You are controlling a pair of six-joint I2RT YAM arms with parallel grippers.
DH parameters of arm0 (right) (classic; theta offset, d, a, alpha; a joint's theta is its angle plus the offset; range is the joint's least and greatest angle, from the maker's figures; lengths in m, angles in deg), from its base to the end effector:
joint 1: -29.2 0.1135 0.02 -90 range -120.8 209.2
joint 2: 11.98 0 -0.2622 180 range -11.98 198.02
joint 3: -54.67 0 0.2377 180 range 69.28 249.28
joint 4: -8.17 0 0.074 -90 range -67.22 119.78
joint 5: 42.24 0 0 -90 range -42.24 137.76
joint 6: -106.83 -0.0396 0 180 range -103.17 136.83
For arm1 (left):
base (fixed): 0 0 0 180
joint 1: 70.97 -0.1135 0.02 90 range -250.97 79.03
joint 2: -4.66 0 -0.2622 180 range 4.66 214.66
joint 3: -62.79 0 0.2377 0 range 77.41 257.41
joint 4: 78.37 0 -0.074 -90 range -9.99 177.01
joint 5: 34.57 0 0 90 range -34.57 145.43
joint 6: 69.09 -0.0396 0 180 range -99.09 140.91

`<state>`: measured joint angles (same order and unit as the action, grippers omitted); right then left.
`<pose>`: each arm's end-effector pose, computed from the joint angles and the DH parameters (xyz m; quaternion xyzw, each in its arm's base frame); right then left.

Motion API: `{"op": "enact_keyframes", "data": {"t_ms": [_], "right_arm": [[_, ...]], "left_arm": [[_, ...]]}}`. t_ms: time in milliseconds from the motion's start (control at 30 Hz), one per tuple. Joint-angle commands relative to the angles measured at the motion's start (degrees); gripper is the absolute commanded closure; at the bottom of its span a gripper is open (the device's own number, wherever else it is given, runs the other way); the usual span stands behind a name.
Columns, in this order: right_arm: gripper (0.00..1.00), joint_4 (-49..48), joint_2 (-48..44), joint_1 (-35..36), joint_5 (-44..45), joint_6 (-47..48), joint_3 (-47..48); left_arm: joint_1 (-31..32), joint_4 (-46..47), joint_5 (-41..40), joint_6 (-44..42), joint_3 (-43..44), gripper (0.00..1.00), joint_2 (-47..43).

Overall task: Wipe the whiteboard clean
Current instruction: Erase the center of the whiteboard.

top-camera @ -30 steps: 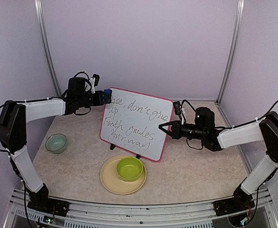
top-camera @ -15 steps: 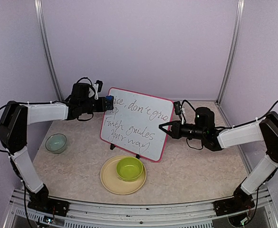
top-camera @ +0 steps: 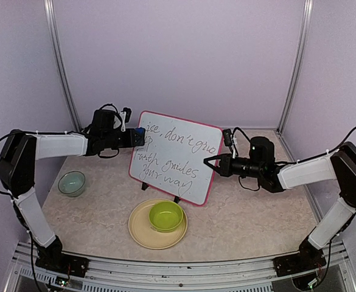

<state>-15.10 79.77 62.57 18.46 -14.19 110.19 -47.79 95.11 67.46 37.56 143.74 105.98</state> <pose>0.2612 0.1952 0.2107 -0.1730 0.7536 0.4885 0.4045 0.3597 -0.1630 0.2369 0.1030 0.8429 -0.2612 0.4589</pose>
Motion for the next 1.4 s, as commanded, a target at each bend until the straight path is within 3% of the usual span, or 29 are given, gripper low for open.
{"op": "enact_keyframes", "data": {"t_ms": [0,133,267,633,767,1200,1367], "right_arm": [[1.0,7.49,2.88,0.39,1.37,8.38,-0.35],[1.0,7.74,3.05,0.39,1.01,8.52,-0.26],[1.0,7.99,3.31,0.39,0.65,8.43,-0.05],[1.0,8.63,3.92,0.39,0.75,8.09,0.4],[1.0,8.66,4.14,0.39,0.49,8.09,0.51],[1.0,9.13,4.89,0.39,-0.66,8.61,0.97],[1.0,9.44,5.11,0.47,-0.85,8.53,1.11]], "left_arm": [[0.14,-6.15,1.78,-0.93,8.44,1.0,2.62],[0.09,-8.91,2.06,-1.15,15.32,1.0,5.17],[0.11,-10.97,1.38,-1.17,16.75,1.0,6.77],[0.28,-3.7,0.21,2.13,-3.32,1.0,-1.61],[0.29,-2.35,0.01,2.3,-6.42,1.0,-1.92],[0.81,-10.11,1.75,-0.62,14.76,1.0,4.62],[0.89,-12.14,1.14,-0.65,19.06,1.0,6.84]]}}
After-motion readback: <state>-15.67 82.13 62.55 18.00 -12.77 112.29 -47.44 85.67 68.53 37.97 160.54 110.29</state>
